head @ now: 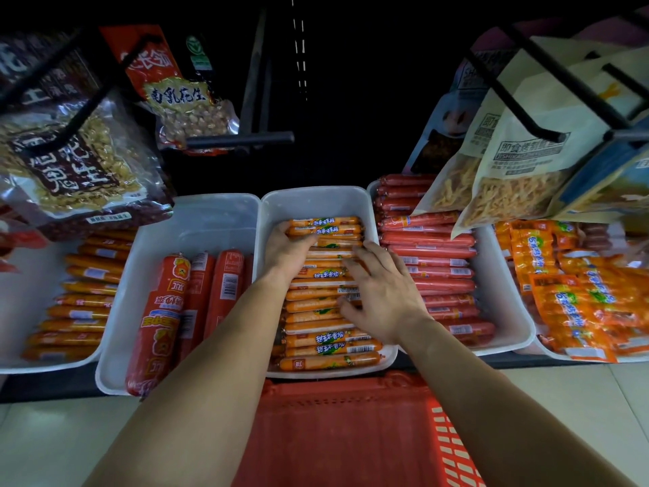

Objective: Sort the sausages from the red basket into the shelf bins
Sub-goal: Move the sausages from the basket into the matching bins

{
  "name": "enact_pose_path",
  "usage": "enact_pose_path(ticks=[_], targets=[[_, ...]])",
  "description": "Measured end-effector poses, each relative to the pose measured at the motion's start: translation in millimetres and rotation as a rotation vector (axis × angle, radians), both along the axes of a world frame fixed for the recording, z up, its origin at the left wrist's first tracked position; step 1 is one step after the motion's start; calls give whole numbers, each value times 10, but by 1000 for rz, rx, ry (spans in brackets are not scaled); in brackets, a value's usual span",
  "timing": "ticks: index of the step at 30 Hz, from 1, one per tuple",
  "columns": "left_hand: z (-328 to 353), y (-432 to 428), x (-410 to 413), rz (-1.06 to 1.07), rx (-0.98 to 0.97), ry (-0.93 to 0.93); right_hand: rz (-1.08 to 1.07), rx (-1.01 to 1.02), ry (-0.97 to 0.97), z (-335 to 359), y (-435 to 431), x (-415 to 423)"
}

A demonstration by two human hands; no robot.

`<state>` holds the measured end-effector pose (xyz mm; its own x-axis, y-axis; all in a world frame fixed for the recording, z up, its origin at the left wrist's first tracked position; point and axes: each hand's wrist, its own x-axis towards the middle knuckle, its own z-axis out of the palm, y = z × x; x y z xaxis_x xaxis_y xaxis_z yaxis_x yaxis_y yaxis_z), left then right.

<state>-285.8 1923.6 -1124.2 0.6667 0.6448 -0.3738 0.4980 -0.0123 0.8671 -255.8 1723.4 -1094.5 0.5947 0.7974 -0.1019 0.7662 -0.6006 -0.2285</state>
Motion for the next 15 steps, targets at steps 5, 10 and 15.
enact_pose_path(ticks=[5,10,15], targets=[[28,-47,-24,-9,22,35,-5,26,6,-13,1,2],[93,-159,-65,30,134,156,-4,15,-1,-6,2,-2],[43,-187,-179,31,83,54,-11,4,5,11,5,-17]])
